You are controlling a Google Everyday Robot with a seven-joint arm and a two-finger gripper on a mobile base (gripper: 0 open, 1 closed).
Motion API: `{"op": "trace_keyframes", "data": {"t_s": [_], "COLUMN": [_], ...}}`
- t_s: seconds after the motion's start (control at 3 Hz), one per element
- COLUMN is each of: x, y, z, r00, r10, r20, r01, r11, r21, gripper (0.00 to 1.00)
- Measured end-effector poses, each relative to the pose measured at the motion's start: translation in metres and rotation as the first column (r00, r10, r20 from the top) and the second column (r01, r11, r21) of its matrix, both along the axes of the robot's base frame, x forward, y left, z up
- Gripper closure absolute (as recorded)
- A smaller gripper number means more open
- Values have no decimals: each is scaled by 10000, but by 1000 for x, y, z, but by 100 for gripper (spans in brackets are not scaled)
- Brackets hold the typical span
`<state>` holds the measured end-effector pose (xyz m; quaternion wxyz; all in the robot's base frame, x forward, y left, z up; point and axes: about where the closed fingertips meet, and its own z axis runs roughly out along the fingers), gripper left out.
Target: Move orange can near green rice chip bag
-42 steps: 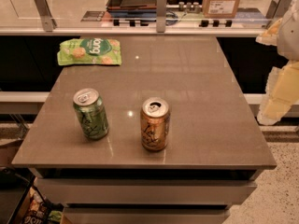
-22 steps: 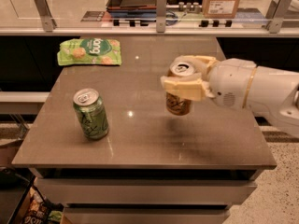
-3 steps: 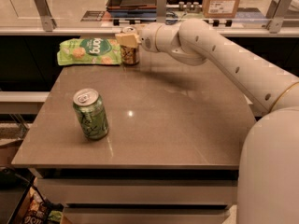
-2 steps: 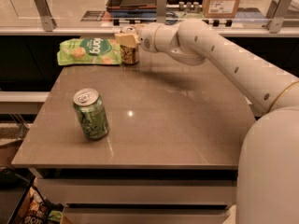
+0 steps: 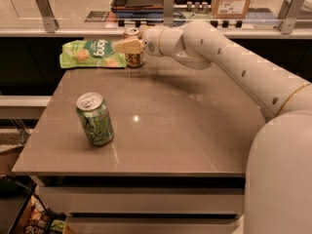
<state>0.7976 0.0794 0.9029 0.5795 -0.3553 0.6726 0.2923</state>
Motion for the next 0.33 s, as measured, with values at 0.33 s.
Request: {"op": "trace_keyframes", "data": {"t_s": [0.33], "x": [0], "y": [0], "z": [0], "r00": [10000], "r10": [1], "r20": [0], "r01": [-1], "r11": [10000], "r21": [0], "gripper": [0]}}
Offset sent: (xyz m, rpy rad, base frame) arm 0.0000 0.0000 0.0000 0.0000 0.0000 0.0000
